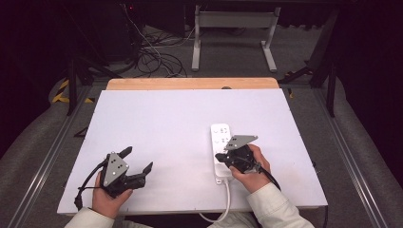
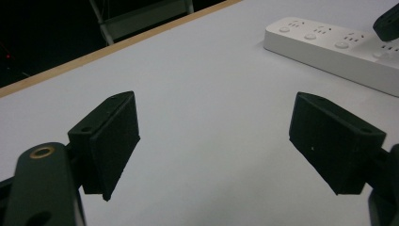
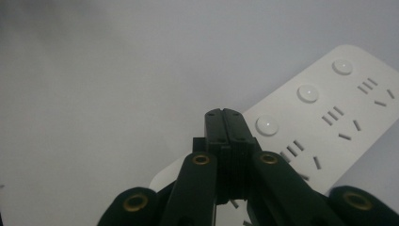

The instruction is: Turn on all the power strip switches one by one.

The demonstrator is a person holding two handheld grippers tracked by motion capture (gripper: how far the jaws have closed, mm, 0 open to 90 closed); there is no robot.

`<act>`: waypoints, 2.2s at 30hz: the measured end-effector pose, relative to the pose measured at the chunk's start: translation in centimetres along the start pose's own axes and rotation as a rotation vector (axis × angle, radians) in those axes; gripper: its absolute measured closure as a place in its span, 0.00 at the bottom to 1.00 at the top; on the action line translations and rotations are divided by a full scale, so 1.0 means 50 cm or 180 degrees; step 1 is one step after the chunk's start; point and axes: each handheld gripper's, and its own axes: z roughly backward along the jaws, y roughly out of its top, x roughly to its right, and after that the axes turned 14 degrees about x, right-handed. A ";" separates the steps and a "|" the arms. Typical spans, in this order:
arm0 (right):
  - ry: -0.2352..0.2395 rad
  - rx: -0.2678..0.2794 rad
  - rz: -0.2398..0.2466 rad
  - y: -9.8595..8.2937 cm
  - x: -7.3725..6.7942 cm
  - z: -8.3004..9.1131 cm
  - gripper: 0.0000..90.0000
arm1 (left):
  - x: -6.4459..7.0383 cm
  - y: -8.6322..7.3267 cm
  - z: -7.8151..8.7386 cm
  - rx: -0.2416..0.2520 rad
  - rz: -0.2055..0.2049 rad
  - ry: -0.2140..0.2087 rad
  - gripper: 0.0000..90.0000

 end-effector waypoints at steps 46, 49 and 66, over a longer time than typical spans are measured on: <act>-0.0076 -0.0181 -0.0085 -0.021 -0.012 -0.016 1.00 | 0.003 0.000 0.001 0.0004 0.0010 0.0025 0.19; -0.0039 -0.0189 -0.0150 -0.022 -0.007 -0.017 1.00 | 0.004 0.001 0.001 0.0002 0.0012 0.0031 0.19; 0.0017 0.0470 -0.0004 0.015 -0.020 0.036 1.00 | 0.003 0.003 0.004 0.0024 0.0024 0.0036 0.19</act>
